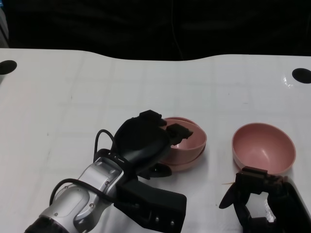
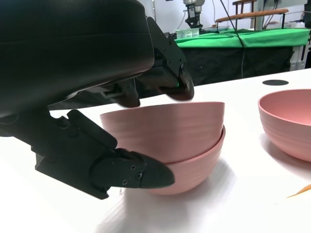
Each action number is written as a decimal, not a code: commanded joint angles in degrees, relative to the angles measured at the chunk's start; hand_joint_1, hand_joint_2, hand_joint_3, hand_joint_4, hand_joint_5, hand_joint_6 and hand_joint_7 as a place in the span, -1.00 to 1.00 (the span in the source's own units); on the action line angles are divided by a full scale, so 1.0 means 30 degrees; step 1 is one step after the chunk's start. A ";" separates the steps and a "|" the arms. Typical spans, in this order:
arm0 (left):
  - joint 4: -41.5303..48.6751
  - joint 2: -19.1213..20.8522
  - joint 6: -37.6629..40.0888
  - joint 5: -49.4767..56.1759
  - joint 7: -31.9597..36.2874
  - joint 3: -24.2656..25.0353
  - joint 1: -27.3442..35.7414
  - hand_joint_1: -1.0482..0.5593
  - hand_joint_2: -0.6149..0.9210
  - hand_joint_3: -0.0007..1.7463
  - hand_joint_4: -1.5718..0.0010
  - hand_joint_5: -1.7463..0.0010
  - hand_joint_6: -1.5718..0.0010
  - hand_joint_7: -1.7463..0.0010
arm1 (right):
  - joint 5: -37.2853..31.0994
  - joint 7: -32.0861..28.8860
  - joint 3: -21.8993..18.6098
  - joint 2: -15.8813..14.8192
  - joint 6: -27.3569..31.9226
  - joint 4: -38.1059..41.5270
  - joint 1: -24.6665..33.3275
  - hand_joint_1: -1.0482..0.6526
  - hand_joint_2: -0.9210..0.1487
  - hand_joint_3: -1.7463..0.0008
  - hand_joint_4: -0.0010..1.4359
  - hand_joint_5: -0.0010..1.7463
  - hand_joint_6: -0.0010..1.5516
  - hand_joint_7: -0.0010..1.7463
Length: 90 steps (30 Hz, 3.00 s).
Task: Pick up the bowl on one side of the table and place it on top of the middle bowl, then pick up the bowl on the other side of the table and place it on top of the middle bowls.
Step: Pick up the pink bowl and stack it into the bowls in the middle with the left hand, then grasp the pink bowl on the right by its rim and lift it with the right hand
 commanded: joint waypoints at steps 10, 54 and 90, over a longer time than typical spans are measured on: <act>-0.2976 0.1129 0.0550 -0.1174 -0.2386 0.0851 0.1339 -0.77 1.00 -0.39 1.00 0.81 0.82 1.00 | 0.0372 -0.0047 0.0008 -0.0350 -0.0073 -0.0010 0.0122 0.25 0.31 -0.73 0.14 1.00 0.13 0.39; 0.3019 -0.1135 -1.6412 -1.8030 -0.1195 0.9082 0.9940 0.23 0.24 0.60 -0.26 -0.92 -0.13 -0.70 | 0.0479 0.1155 -0.1048 -0.1436 0.4604 -0.3933 0.0792 0.10 -0.42 0.27 -0.15 -0.05 -0.17 -0.49; 0.2851 -0.2124 -1.6807 -1.6624 -0.2149 1.0885 0.9859 0.20 0.30 0.57 -0.20 -0.95 -0.09 -0.73 | -0.8590 0.2382 0.3398 -0.2658 2.0828 -0.4400 -0.2952 -0.16 -0.84 0.99 -0.45 -0.73 -0.39 -0.97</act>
